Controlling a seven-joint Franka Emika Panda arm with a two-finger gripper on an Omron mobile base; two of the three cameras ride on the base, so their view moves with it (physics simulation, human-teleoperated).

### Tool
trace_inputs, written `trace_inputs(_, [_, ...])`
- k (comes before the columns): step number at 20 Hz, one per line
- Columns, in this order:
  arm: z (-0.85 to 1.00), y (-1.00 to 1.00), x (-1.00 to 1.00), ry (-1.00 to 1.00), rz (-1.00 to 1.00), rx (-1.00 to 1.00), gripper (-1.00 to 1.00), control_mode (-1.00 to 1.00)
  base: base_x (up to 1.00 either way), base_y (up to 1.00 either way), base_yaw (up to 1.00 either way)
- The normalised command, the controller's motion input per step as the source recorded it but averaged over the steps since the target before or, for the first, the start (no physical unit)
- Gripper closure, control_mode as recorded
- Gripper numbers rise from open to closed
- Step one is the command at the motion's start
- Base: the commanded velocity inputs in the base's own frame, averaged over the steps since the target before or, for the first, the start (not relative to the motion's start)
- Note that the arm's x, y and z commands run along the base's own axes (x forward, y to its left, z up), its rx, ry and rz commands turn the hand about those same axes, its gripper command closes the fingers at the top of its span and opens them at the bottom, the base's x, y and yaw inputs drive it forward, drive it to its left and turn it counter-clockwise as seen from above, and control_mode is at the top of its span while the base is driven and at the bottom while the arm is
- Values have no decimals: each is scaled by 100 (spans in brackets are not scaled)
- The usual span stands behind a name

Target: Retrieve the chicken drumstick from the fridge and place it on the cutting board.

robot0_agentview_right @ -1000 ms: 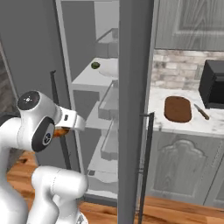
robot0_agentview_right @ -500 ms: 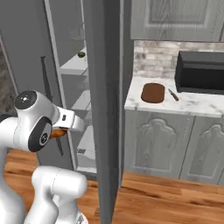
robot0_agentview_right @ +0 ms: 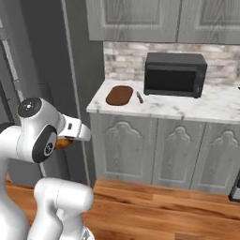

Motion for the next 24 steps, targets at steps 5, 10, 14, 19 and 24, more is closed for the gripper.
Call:
trace_inputs(5, [0,0,0,0,0,0,100,100,33,-98,0])
trace_inputs(10, [0,0,0,0,0,0,100,100,92,-11,12])
trace_inputs(14, [0,0,0,0,0,0,100,100,98,3,14])
trace_inputs(19, [0,0,0,0,0,0,100,100,98,9,9])
trace_inputs(24, [0,0,0,0,0,0,100,100,81,0,12])
